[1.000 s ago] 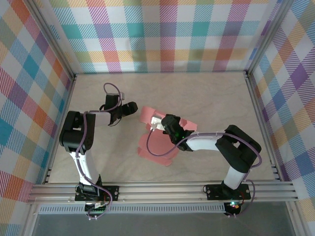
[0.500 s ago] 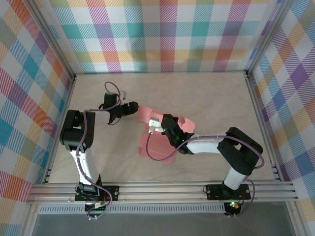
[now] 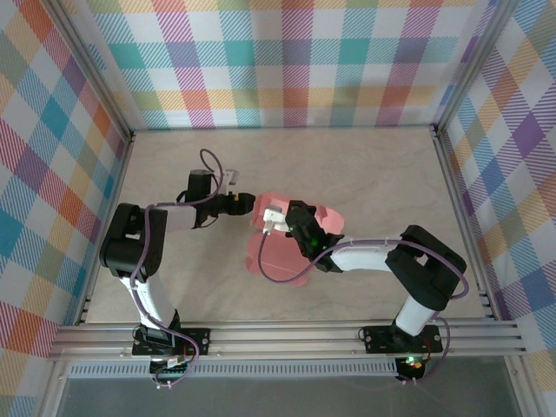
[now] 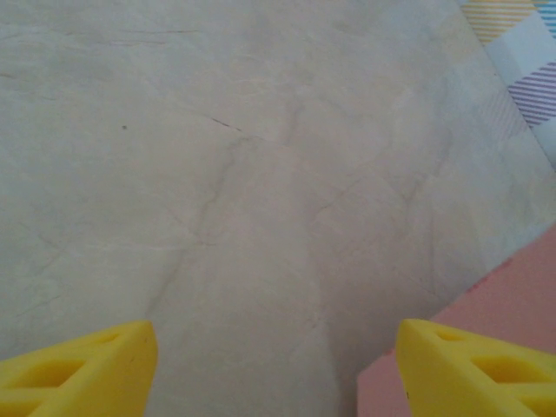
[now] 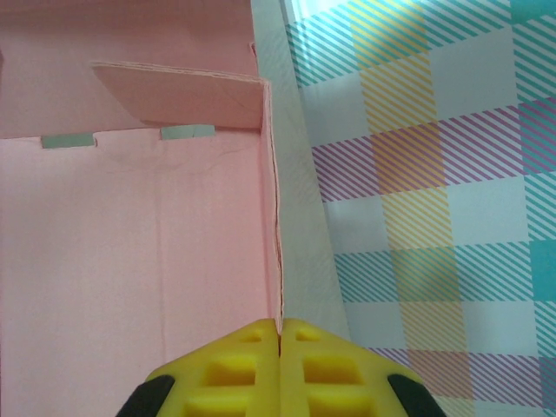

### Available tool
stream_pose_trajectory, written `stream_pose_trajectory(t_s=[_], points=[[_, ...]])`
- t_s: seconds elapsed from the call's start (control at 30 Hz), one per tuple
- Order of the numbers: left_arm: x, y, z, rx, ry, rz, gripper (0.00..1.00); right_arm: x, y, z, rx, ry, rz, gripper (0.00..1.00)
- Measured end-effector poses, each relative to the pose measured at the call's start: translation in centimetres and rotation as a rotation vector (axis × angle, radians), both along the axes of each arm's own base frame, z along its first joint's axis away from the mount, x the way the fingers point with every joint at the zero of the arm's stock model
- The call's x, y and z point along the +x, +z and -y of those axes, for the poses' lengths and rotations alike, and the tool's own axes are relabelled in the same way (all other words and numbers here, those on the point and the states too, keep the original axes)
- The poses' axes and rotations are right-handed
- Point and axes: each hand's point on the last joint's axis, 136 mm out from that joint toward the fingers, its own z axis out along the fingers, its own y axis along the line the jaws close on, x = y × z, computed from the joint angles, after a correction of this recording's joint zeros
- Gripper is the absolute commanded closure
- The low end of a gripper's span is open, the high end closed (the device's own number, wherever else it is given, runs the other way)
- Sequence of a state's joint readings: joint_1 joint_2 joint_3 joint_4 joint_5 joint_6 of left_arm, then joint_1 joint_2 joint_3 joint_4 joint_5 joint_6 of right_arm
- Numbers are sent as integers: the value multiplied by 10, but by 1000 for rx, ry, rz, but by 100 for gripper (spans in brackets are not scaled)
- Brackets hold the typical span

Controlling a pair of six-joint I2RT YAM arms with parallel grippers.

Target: Fold the paper box

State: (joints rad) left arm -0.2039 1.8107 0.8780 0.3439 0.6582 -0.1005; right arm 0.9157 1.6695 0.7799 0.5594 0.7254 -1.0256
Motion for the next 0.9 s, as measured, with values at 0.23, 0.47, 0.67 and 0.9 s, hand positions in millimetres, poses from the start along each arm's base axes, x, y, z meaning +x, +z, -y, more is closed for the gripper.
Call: stream_pose_trajectory(t_s=[0.23, 0.47, 0.67, 0.9], points=[[-20, 0, 9, 9, -33, 16, 31, 3, 4, -4, -7, 13, 36, 100], [-30, -11, 9, 10, -21, 7, 37, 8, -11, -8, -58, 23, 67, 100], [-31, -16, 5, 17, 10, 5, 37, 11, -22, -8, -96, 26, 105, 100], [-34, -19, -2, 32, 47, 7, 36, 14, -26, -8, -117, 21, 153, 100]])
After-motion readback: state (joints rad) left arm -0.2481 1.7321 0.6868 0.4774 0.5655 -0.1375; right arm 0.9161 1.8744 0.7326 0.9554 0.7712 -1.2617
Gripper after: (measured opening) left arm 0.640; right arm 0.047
